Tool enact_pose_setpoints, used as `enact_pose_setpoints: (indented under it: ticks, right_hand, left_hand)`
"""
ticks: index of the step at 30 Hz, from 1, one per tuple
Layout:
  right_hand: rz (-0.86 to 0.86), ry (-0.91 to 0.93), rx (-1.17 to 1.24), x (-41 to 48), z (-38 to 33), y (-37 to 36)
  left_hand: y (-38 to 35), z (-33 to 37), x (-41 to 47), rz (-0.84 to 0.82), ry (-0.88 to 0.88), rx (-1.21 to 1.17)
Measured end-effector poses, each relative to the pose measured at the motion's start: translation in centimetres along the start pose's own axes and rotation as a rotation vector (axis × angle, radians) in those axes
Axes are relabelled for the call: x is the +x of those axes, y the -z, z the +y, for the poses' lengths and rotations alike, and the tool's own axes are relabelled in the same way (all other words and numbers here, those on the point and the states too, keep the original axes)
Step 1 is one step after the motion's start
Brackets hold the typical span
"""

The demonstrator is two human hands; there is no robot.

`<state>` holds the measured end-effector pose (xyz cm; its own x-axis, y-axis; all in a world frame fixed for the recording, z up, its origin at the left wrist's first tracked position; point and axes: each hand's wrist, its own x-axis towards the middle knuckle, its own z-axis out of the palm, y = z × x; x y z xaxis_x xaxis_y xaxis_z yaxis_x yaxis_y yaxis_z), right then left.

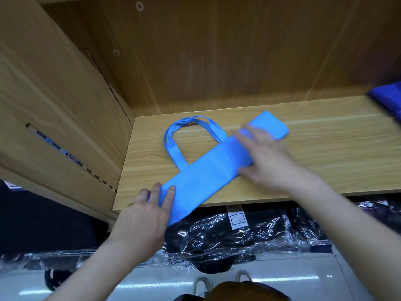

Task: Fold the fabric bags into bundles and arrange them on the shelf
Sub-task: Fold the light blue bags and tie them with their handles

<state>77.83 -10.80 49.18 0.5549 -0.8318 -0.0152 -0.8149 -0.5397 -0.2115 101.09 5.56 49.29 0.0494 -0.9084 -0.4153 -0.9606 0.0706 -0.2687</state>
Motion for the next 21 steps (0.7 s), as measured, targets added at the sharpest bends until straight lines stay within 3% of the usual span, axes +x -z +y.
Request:
enact_pose_setpoints:
  ticks: [2,3,6,9,11,12,14,16,18,21]
  right_hand:
    - [-0.197,0.151,0.005,-2.5,-3.0,-2.6]
    - [-0.198,0.167,-0.022,-3.6,-3.8,-4.1]
    - [0.036,0.116,-0.003,-4.5,-4.5,-6.4]
    - [0.173,0.049,0.139,-4.5,-4.5,-6.1]
    - [0.178,0.026,0.294,-4.7,-4.6,-6.2]
    - [0.174,0.016,0.382,-4.9,-4.7,-6.0]
    - [0.199,-0.009,0.543,-5.0,-4.6,-5.8]
    - [0.217,-0.037,0.617,-5.2,-4.6,-5.7]
    - [0.197,-0.064,0.648,-5.4,-4.7,-5.5]
    - [0.152,-0.087,0.673,-5.6,-4.7,-5.5]
  left_hand:
    - [0.6,1.2,0.2,0.024,0.079,-0.016]
    - [1.3,1.5,0.0,0.019,0.092,-0.02]
    - [2.5,0.3,-1.3,0.179,0.022,-0.075]
    - [3.1,-1.9,-3.0,0.565,-0.124,-0.287]
    - [3.6,-2.8,-3.2,0.818,-0.228,-0.581]
    - [4.0,-2.8,-3.0,0.87,-0.284,-0.783]
    - [4.9,-2.3,-2.3,0.805,-0.367,-1.325]
    - [4.6,-1.2,-0.6,0.621,-0.274,-1.581]
    - [3.2,0.5,1.4,0.492,-0.121,-1.425]
    - [1.2,2.8,3.8,0.496,-0.032,-1.202]
